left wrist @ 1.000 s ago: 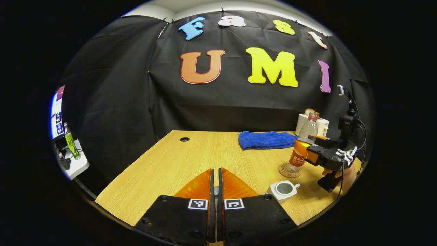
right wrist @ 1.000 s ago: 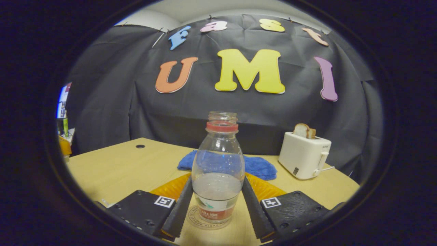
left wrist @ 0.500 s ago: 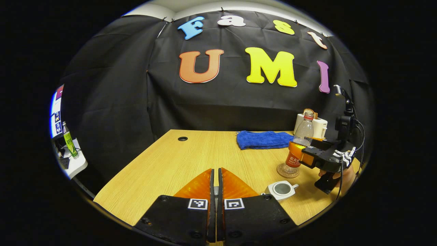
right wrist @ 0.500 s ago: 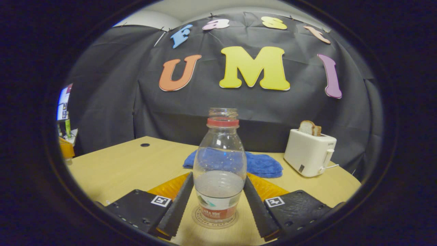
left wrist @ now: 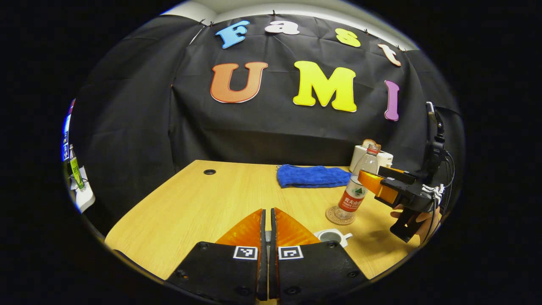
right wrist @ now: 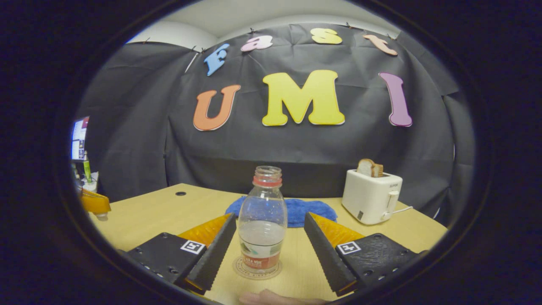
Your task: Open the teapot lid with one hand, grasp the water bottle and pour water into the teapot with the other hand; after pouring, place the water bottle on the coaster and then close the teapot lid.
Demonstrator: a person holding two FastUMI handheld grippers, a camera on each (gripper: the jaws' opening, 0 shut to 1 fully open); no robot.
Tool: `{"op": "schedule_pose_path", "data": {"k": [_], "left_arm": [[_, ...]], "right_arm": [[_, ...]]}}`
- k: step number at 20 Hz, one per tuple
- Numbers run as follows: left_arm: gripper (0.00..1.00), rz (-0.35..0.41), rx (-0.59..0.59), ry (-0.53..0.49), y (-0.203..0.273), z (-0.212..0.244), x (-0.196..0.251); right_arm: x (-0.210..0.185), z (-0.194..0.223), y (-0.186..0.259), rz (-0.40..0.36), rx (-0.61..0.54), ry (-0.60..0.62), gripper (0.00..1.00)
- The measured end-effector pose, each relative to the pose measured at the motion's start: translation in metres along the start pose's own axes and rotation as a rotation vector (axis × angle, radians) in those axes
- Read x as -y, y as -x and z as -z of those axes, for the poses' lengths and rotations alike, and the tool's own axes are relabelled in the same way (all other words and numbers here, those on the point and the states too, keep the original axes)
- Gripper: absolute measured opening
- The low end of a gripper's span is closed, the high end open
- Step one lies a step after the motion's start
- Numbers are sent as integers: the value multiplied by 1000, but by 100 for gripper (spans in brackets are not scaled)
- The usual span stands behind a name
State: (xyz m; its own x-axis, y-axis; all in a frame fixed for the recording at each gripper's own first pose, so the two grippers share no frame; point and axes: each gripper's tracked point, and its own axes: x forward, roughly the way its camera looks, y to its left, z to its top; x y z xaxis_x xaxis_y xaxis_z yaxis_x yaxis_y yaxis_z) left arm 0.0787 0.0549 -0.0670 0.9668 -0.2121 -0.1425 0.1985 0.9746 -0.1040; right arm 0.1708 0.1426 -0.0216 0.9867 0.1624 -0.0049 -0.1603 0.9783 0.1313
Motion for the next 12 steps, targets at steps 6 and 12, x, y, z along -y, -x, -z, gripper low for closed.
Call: {"op": "schedule_pose_path", "data": {"k": [6,12], "left_arm": [[4,200,69,46,-20,5,72],[4,282,79,22,-35,26,108]], "right_arm": [[26,-10,42,-5,85,-11,96],[49,5,82,29,106,-4,97]]}}
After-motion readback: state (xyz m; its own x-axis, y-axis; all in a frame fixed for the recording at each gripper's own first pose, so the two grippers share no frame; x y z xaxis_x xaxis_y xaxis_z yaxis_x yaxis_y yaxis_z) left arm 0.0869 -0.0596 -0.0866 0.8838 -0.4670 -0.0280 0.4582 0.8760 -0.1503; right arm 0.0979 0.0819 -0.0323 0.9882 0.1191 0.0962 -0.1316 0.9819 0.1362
